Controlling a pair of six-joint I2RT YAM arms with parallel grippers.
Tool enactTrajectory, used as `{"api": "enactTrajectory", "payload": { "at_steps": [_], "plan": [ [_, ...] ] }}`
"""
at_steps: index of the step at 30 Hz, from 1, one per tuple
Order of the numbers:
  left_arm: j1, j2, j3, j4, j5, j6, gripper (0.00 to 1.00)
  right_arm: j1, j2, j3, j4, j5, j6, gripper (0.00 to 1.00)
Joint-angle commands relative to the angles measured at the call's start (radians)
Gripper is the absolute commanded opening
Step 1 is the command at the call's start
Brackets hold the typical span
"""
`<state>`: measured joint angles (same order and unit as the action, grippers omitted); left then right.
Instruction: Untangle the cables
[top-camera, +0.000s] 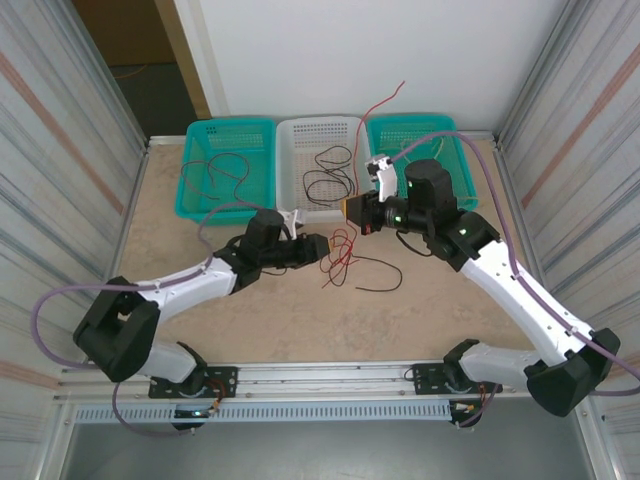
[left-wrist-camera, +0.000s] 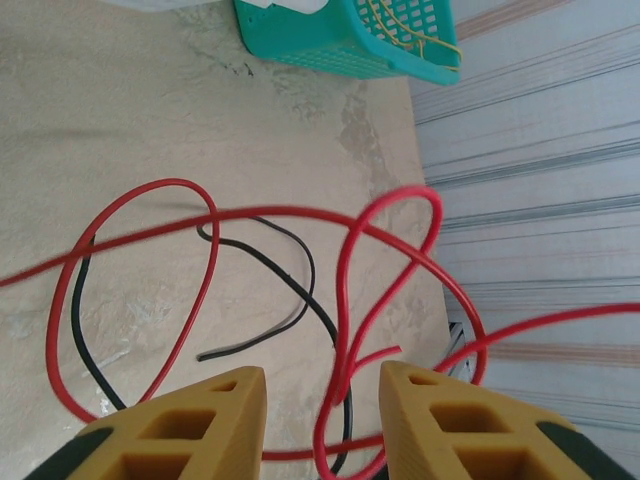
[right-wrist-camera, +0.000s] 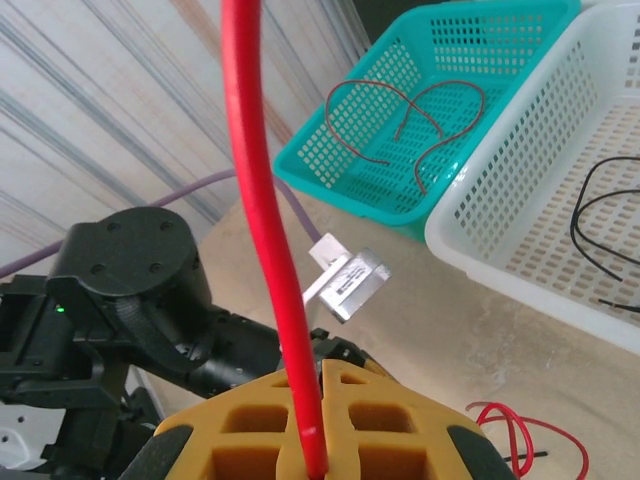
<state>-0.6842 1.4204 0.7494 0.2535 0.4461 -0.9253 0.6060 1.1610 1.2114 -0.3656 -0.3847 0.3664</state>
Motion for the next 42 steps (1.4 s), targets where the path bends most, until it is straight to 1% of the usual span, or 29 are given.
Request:
{"api": "enactTrajectory", "payload": {
  "at_steps": [1, 3, 5, 6, 7, 8, 9, 12, 16, 18, 19, 21, 23, 24, 26, 28, 29, 30, 31, 32, 35, 38, 40, 42],
  "plan": [
    [-0.01, 0.032, 0.019, 0.056, 0.021, -0.034, 0.35, -0.005, -0.029, -0.013, 0.036, -0.022, 0.031, 0.0],
    [-0.014, 0.051, 0.025, 0.062, 0.027, -0.039, 0.34, -0.006, -0.032, -0.018, 0.042, -0.023, 0.034, 0.0],
    [-0.017, 0.066, 0.028, 0.076, 0.037, -0.048, 0.29, -0.007, -0.035, -0.022, 0.042, -0.017, 0.035, 0.0],
    [-0.017, 0.071, 0.026, 0.088, 0.042, -0.053, 0.23, -0.007, -0.035, -0.024, 0.042, -0.014, 0.034, 0.0],
    [-0.017, 0.07, 0.021, 0.099, 0.041, -0.058, 0.11, -0.008, -0.037, -0.026, 0.038, -0.006, 0.032, 0.0],
    [-0.017, 0.063, 0.018, 0.099, 0.032, -0.058, 0.01, -0.013, -0.037, -0.03, 0.033, 0.003, 0.032, 0.0],
    [-0.016, 0.051, 0.014, 0.097, 0.021, -0.057, 0.0, -0.019, -0.039, -0.036, 0.031, 0.015, 0.033, 0.0],
    [-0.01, -0.02, -0.006, 0.066, -0.047, -0.039, 0.0, -0.062, -0.054, -0.071, 0.025, 0.052, 0.047, 0.0],
    [0.022, -0.159, -0.044, -0.045, -0.171, 0.008, 0.0, -0.165, -0.093, -0.144, 0.027, 0.067, 0.087, 0.0],
    [0.045, -0.225, -0.058, -0.106, -0.213, 0.026, 0.0, -0.219, -0.108, -0.175, 0.024, 0.067, 0.106, 0.0],
    [0.058, -0.263, -0.079, -0.101, -0.219, 0.022, 0.0, -0.244, -0.112, -0.189, 0.02, 0.065, 0.114, 0.0],
    [0.087, -0.317, -0.126, -0.044, -0.193, -0.018, 0.0, -0.272, -0.112, -0.203, 0.011, 0.056, 0.126, 0.0],
    [0.108, -0.334, -0.161, 0.071, -0.122, -0.066, 0.0, -0.277, -0.112, -0.204, 0.006, 0.036, 0.133, 0.0],
    [0.109, -0.333, -0.161, 0.103, -0.087, -0.071, 0.0, -0.276, -0.113, -0.207, 0.012, 0.02, 0.139, 0.0],
    [0.103, -0.33, -0.121, 0.039, -0.058, -0.02, 0.0, -0.274, -0.112, -0.208, 0.022, -0.008, 0.152, 0.0],
    [0.086, -0.336, -0.053, -0.14, -0.116, 0.073, 0.0, -0.267, -0.109, -0.204, 0.018, -0.01, 0.158, 0.13],
    [0.084, -0.337, -0.037, -0.191, -0.136, 0.095, 0.0, -0.266, -0.109, -0.203, 0.016, -0.012, 0.161, 0.24],
    [0.088, -0.336, -0.035, -0.203, -0.135, 0.099, 0.0, -0.262, -0.109, -0.204, 0.016, -0.023, 0.164, 0.37],
    [0.098, -0.336, -0.043, -0.188, -0.118, 0.085, 0.0, -0.259, -0.109, -0.202, 0.015, -0.035, 0.164, 0.46],
    [0.105, -0.336, -0.055, -0.163, -0.105, 0.063, 0.0, -0.252, -0.109, -0.202, 0.012, -0.042, 0.164, 0.5],
    [0.123, -0.331, -0.107, -0.056, -0.089, -0.052, 0.0, -0.197, -0.109, -0.211, -0.001, -0.044, 0.16, 0.57],
    [0.126, -0.306, -0.194, 0.18, -0.073, -0.205, 0.0, -0.11, -0.111, -0.251, 0.007, 0.0, 0.195, 0.58],
    [0.119, -0.282, -0.231, 0.318, -0.071, -0.276, 0.0, -0.051, -0.131, -0.307, 0.074, 0.012, 0.26, 0.57],
    [0.11, -0.273, -0.241, 0.384, -0.084, -0.305, 0.0, 0.007, -0.156, -0.357, 0.147, 0.037, 0.319, 0.58]
  ]
}}
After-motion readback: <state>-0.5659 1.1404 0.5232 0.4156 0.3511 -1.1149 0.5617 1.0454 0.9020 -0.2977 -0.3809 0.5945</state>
